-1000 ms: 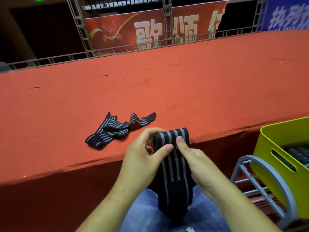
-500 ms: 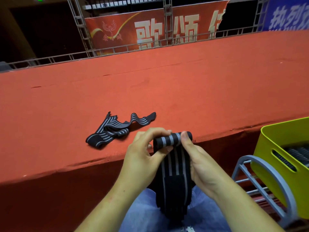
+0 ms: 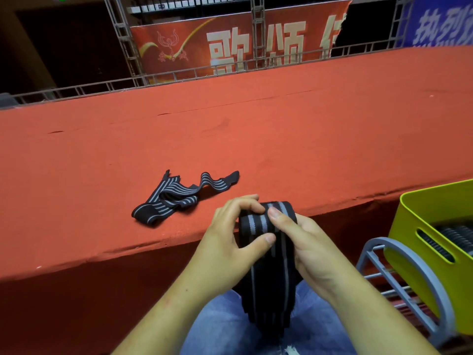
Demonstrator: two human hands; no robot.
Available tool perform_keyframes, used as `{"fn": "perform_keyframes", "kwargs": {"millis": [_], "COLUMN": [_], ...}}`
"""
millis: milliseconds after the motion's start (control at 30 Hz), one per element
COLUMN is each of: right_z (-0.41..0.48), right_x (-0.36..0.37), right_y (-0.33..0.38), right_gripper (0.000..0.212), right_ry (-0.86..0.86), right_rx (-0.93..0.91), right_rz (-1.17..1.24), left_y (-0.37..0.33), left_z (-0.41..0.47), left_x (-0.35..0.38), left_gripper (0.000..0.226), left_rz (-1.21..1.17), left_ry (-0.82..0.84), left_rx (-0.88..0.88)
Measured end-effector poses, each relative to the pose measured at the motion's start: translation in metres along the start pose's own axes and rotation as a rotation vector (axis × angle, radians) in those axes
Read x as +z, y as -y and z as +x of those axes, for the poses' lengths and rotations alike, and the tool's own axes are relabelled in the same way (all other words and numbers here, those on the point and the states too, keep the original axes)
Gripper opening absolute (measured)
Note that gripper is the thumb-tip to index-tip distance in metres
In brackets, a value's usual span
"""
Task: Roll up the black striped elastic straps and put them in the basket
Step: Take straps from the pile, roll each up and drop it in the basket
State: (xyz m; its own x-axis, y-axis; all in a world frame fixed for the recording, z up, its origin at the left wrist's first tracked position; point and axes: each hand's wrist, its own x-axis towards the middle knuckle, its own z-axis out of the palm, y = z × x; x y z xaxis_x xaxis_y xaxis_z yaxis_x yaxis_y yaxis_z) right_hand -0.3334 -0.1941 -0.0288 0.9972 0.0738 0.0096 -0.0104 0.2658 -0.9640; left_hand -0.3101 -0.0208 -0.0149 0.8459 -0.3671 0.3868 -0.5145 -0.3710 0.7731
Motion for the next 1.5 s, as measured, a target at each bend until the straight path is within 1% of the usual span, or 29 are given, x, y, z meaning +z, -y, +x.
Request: {"fn": "perform_keyframes", "kwargs": {"millis": [67, 133, 233, 267, 333, 433, 533, 600, 700, 800, 833, 900, 967, 1067, 1267, 1500], "right_z": [0.000, -0.001, -0.001, -0.001, -0.001, 0.000, 0.000, 0.000, 0.000, -0.001, -0.001, -0.002, -0.002, -0.003, -0.004, -0.004], "right_x": [-0.001, -0.001, -0.001, 0.000, 0.001, 0.005, 0.010, 0.013, 0.014, 0.012, 0.012, 0.011, 0.010, 0.009, 0.009, 0.008], "right_y": [0.001, 0.001, 0.000, 0.000, -0.002, -0.006, -0.008, -0.007, -0.007, -0.008, -0.008, -0.007, -0.007, -0.006, -0.005, -0.004], "right_gripper": [0.030, 0.024, 0.025, 0.025, 0.025, 0.027, 0.034, 0.037, 0.032, 0.026, 0.025, 0.023, 0.022, 0.023, 0.028, 0.041], "right_ry": [0.013, 0.025, 0.047, 0.058, 0.070, 0.068, 0.032, -0.010, -0.054, -0.075, -0.078, -0.085, -0.090, -0.090, -0.057, -0.015], "right_rx": [-0.009, -0.033, -0.082, -0.096, -0.117, -0.089, -0.091, -0.134, -0.201, -0.222, -0.225, -0.233, -0.230, -0.210, -0.112, -0.018], "right_rz": [0.003, -0.005, -0.035, -0.053, -0.090, -0.095, -0.127, -0.180, -0.200, -0.200, -0.204, -0.206, -0.206, -0.190, -0.078, -0.001], "left_y": [-0.001, -0.004, -0.002, -0.001, 0.000, -0.001, -0.004, -0.005, -0.006, -0.006, -0.006, -0.007, -0.008, -0.010, -0.010, -0.004], "left_z": [-0.001, 0.000, 0.001, 0.001, 0.000, -0.001, -0.001, -0.001, -0.001, -0.001, -0.001, -0.001, -0.001, 0.000, 0.002, 0.002], "left_x": [-0.002, -0.003, -0.003, -0.002, 0.001, 0.003, 0.004, 0.004, 0.003, 0.000, 0.000, 0.000, 0.000, -0.001, -0.001, 0.000], "left_gripper": [0.036, 0.038, 0.053, 0.055, 0.052, 0.049, 0.047, 0.045, 0.046, 0.052, 0.051, 0.041, 0.028, 0.021, 0.018, 0.023], "left_rz": [-0.040, -0.071, -0.098, -0.113, -0.148, -0.177, -0.165, -0.165, -0.191, -0.206, -0.205, -0.198, -0.186, -0.169, -0.169, -0.156], "left_ry": [0.020, 0.008, 0.014, 0.024, 0.037, 0.021, 0.006, 0.016, 0.047, 0.057, 0.053, 0.039, 0.023, 0.007, -0.009, -0.058], "left_rx": [-0.036, -0.074, -0.125, -0.134, -0.149, -0.138, -0.105, -0.105, -0.131, -0.152, -0.158, -0.158, -0.147, -0.143, -0.117, -0.071]}}
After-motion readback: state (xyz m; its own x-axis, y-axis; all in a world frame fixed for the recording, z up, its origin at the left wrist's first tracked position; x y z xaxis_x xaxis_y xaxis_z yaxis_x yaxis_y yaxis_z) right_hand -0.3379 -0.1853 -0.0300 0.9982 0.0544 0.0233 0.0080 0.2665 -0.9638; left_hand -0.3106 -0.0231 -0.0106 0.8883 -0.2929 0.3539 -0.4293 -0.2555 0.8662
